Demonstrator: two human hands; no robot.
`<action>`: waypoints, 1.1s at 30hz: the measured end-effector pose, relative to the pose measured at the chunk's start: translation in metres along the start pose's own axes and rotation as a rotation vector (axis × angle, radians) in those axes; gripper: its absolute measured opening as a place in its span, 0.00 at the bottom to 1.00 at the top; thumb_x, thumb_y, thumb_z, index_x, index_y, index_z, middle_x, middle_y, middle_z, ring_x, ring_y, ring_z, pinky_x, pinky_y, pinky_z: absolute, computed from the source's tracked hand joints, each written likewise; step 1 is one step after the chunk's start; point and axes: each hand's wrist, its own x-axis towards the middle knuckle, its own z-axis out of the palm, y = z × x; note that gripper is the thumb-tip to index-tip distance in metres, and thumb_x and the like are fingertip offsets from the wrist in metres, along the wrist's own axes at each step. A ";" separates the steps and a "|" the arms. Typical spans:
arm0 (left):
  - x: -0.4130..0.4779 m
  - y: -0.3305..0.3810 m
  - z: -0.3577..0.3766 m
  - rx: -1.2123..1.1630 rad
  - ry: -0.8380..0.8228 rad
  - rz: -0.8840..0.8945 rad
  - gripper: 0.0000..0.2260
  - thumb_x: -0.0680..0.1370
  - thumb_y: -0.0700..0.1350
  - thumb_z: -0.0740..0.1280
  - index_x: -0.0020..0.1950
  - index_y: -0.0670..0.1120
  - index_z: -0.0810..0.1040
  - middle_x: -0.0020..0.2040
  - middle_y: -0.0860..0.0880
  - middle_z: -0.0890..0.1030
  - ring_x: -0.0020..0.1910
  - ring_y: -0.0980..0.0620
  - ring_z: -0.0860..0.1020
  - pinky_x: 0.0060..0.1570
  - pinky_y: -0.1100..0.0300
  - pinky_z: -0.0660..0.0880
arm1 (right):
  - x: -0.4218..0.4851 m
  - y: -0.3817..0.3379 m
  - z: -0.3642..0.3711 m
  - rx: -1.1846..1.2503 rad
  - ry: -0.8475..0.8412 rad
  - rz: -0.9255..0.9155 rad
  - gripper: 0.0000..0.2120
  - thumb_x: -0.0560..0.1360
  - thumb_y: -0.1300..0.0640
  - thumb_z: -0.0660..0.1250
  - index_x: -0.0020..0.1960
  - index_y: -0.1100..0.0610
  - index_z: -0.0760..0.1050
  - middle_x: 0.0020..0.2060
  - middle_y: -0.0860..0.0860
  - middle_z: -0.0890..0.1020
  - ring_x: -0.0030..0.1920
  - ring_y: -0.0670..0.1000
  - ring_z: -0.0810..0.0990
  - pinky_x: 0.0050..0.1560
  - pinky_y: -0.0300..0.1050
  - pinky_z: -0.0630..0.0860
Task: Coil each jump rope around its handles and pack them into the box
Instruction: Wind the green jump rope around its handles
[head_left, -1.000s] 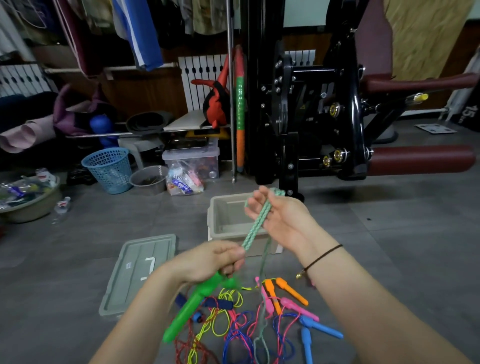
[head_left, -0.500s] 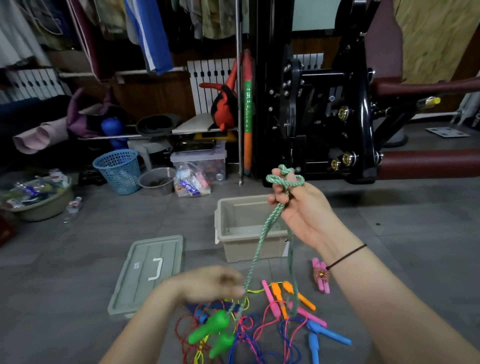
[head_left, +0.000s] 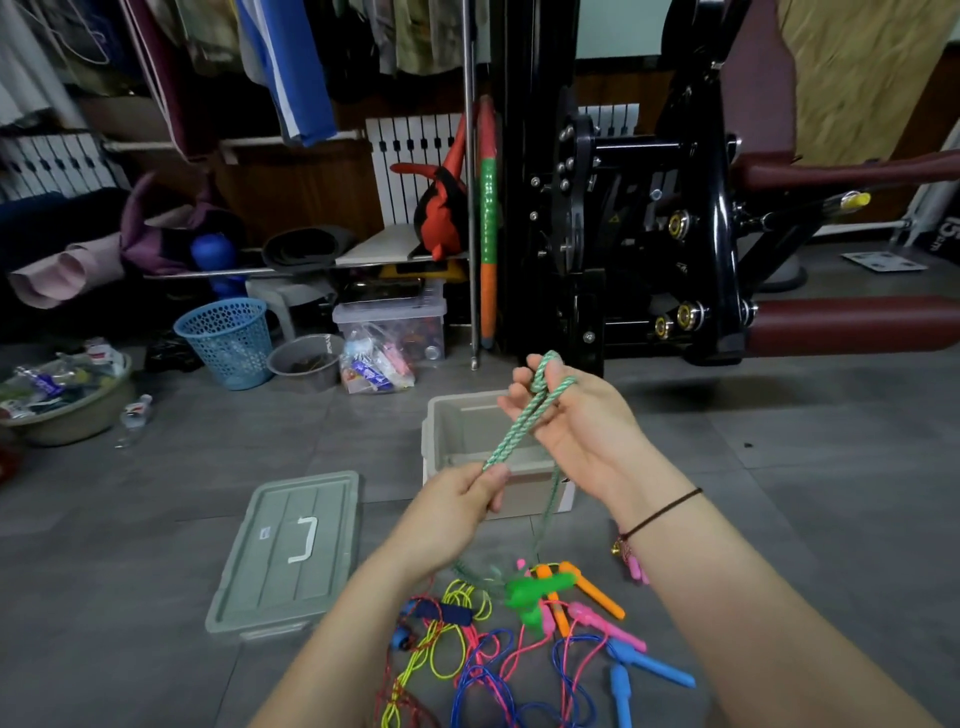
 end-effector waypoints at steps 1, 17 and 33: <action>-0.002 -0.002 -0.001 -0.021 -0.027 -0.017 0.18 0.82 0.51 0.57 0.32 0.49 0.69 0.20 0.55 0.63 0.21 0.59 0.60 0.26 0.60 0.57 | 0.000 0.001 0.000 -0.007 -0.004 0.002 0.09 0.81 0.63 0.55 0.50 0.63 0.73 0.35 0.54 0.79 0.32 0.50 0.77 0.51 0.53 0.79; -0.020 0.004 -0.035 -0.490 -0.173 -0.070 0.13 0.76 0.54 0.64 0.55 0.49 0.79 0.36 0.46 0.76 0.34 0.51 0.74 0.38 0.60 0.74 | -0.009 0.013 -0.001 -0.105 -0.210 -0.030 0.09 0.80 0.67 0.56 0.53 0.61 0.74 0.45 0.55 0.80 0.44 0.52 0.83 0.52 0.50 0.81; -0.008 -0.008 -0.031 0.303 0.012 -0.024 0.12 0.66 0.63 0.72 0.35 0.58 0.74 0.37 0.54 0.80 0.43 0.51 0.78 0.46 0.57 0.71 | -0.017 0.009 0.010 -0.457 0.005 -0.312 0.04 0.73 0.66 0.69 0.46 0.58 0.78 0.38 0.53 0.85 0.44 0.53 0.85 0.45 0.44 0.82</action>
